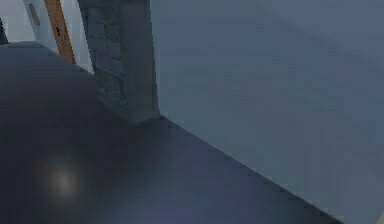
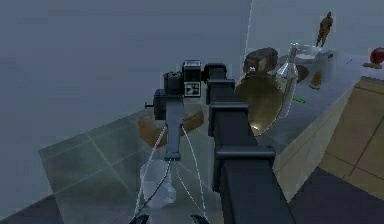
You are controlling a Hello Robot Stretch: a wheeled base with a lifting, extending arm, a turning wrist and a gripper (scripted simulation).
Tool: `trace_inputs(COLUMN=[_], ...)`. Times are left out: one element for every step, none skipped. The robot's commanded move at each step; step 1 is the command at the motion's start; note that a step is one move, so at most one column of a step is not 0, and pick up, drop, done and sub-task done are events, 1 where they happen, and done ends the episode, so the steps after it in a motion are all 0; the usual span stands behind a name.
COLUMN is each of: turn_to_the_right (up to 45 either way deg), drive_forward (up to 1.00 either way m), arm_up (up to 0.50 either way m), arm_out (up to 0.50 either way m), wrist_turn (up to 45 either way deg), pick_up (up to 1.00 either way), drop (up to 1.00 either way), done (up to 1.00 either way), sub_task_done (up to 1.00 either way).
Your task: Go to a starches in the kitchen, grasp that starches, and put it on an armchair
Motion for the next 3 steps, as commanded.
trace_inputs(turn_to_the_right=[0.0,0.0,0.0], drive_forward=[0.0,0.0,0.0], arm_up=[0.0,0.0,0.0], arm_out=[0.0,0.0,0.0], wrist_turn=[45.0,45.0,45.0], pick_up=[0.0,0.0,0.0], drop=[0.0,0.0,0.0], done=[0.0,0.0,0.0], sub_task_done=[0.0,0.0,0.0])
